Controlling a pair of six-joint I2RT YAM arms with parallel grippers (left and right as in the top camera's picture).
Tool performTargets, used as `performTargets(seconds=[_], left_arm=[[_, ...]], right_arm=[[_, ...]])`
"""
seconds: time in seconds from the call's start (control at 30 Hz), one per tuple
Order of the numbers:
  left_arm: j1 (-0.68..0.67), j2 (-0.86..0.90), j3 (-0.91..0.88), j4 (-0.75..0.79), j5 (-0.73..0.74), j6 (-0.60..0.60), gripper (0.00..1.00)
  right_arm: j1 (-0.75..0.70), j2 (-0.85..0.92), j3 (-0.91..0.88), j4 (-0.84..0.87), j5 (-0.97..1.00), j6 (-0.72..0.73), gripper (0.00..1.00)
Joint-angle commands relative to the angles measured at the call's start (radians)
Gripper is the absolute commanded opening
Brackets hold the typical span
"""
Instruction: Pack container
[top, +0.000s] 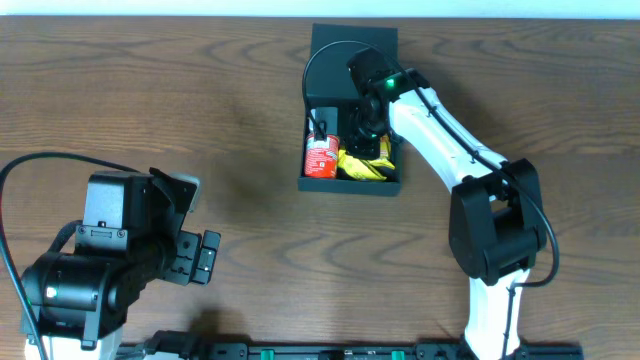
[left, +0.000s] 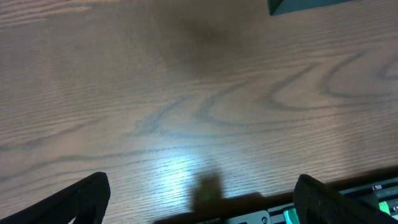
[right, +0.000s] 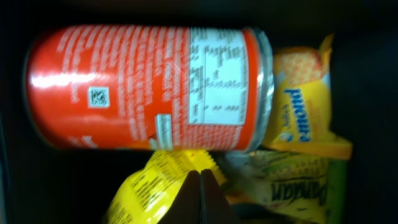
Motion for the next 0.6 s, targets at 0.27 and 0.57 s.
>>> performTargets(seconds=[0.27, 0.57], left_arm=[[0.003, -0.002, -0.003, -0.011, 0.003, -0.012, 0.95], [0.003, -0.002, -0.003, -0.01, 0.003, -0.011, 0.95]], right_arm=[[-0.008, 0.011, 0.006, 0.112, 0.079, 0.216, 0.02], [-0.006, 0.041, -0.006, 0.084, 0.123, 0.251, 0.01]])
